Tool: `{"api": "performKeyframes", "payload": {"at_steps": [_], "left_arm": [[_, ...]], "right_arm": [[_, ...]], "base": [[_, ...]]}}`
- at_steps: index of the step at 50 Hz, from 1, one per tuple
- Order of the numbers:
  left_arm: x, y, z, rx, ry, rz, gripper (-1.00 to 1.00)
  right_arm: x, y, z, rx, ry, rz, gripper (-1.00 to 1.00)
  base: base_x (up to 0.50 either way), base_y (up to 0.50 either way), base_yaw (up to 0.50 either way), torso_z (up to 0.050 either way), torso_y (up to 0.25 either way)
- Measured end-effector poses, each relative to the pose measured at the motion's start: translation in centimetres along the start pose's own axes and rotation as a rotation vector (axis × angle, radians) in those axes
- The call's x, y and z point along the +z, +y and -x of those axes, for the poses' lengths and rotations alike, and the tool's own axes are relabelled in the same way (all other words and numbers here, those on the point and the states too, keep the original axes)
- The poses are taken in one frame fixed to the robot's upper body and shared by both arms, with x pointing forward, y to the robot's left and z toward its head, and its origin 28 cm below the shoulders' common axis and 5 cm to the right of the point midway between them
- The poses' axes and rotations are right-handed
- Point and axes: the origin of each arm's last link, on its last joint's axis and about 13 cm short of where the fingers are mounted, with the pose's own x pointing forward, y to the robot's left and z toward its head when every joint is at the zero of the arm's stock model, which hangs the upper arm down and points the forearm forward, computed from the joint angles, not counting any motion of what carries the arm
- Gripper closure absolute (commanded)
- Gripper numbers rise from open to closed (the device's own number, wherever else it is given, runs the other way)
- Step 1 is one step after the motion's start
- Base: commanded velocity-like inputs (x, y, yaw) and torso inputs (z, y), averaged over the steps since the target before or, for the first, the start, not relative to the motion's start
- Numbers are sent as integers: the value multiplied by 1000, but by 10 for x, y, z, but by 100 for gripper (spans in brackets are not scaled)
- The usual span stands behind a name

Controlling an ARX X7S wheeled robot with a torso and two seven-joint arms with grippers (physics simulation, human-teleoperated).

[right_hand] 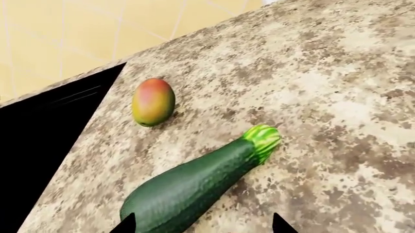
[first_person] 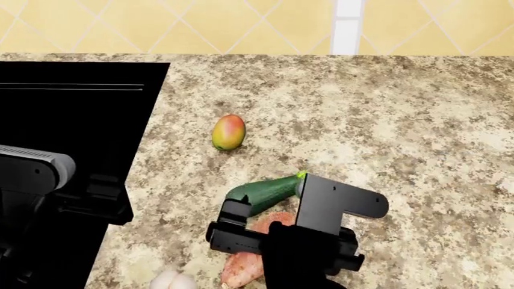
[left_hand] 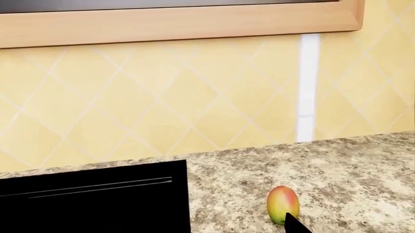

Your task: There is a mixed pile of frozen fruits and vegetables on the counter. Locate all the frozen vegetables and place the items in a bowl on the counter. Take all the frozen fruits and defrost them in a running sink.

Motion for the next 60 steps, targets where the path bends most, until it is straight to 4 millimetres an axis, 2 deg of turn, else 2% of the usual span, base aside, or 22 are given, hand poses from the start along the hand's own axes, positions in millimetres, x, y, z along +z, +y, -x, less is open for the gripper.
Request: {"api": "performKeyframes", "payload": {"at_steps": [18, 19, 30, 37, 49, 56, 60], "left_arm": [[0, -1, 0, -3, 1, 2, -100], [0, -1, 0, -3, 1, 2, -100], [-1, 0, 1, -5, 2, 2, -100], [-1, -1, 1, -9, 3, 5, -100], [2, -8, -6, -93, 5, 45, -100], [0, -16, -25, -230, 48, 71, -100], [-1, -22, -39, -318, 79, 84, -100]], "right_arm": [[-5, 3, 5, 24, 35, -49, -100], [-5, 3, 5, 23, 36, -51, 100], [-4, 5, 11, -20, 14, -45, 100], [5, 5, 15, -53, -33, -37, 100], [42, -7, 28, -77, -136, 79, 100], [68, -21, 44, -90, -179, 175, 100], [76, -28, 54, -101, -190, 211, 100]], "base": [[0, 0, 0, 0, 0], [0, 0, 0, 0, 0], [0, 0, 0, 0, 0], [0, 0, 0, 0, 0], [0, 0, 0, 0, 0], [0, 0, 0, 0, 0], [0, 0, 0, 0, 0]]}}
